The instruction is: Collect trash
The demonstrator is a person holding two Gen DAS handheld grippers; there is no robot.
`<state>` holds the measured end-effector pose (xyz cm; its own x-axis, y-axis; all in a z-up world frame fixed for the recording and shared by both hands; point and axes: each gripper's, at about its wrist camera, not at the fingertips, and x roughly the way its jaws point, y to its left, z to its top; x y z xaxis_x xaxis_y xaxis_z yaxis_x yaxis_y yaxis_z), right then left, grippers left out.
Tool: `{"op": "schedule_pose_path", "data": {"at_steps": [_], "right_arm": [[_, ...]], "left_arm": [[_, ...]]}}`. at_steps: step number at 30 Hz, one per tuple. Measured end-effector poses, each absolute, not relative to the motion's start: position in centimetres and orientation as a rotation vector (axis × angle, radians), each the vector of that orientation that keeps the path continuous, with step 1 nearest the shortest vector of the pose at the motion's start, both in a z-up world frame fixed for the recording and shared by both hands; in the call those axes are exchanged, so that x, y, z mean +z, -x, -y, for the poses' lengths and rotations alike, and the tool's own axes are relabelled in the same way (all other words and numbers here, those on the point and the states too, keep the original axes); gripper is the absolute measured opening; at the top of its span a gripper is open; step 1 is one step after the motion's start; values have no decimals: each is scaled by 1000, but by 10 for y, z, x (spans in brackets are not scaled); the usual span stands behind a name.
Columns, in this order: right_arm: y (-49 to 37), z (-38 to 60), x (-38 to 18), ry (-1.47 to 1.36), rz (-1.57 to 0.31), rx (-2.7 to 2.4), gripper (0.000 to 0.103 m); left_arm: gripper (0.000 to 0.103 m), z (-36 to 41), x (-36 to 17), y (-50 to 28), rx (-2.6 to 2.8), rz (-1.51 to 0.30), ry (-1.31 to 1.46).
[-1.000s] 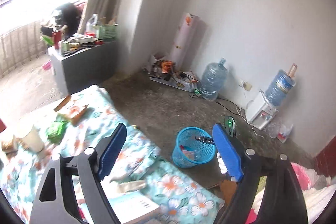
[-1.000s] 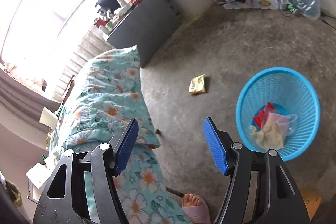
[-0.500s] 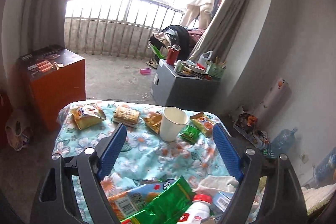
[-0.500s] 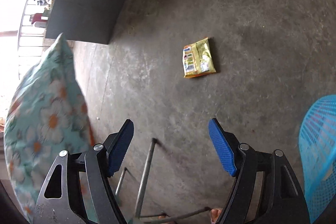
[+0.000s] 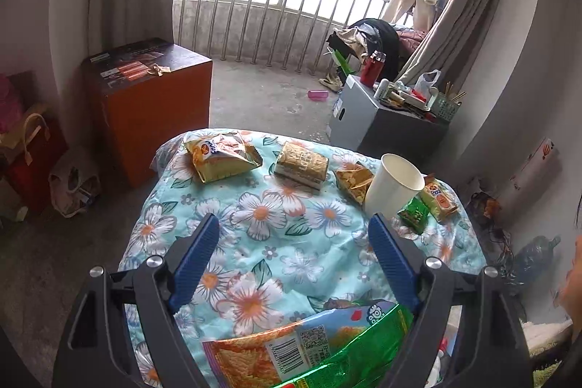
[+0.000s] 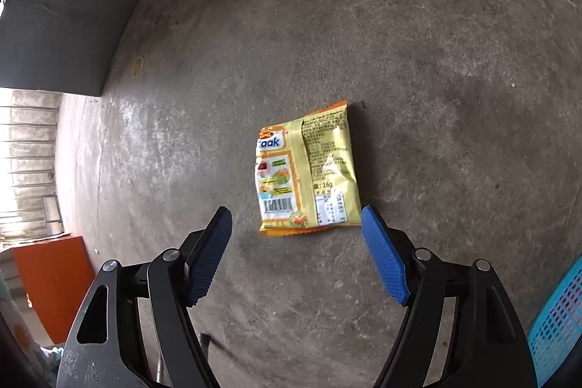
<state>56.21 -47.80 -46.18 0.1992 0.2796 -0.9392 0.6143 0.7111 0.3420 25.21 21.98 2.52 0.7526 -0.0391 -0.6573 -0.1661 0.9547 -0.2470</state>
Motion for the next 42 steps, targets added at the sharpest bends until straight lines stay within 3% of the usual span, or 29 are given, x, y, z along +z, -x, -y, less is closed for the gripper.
{"op": "schedule_pose_path", "data": {"at_steps": [16,19,21,23,27,42], "right_arm": [[-568,450,-508,-537,-1466,-245,66],[-565,447,-506,-458,-1476,-273,51],[-563,447,-506,-424,-1490,-309,31],[-559,452,-506,-416,-1492,-338,19],[-553,452,-502,-405,-1476,-338,6],[-499,485,-442,-669,-1218,-176,0]], "left_arm": [[82,-225,-7,-262,152,-792,280],[82,-224,-7,-262,151,-797,285],[82,-223,-5,-261,147,-786,277],[82,-222,-4,-260,149,-778,262],[82,-221,-7,-260,151,-785,261],[82,-225,-14,-262,158,-788,237]]}}
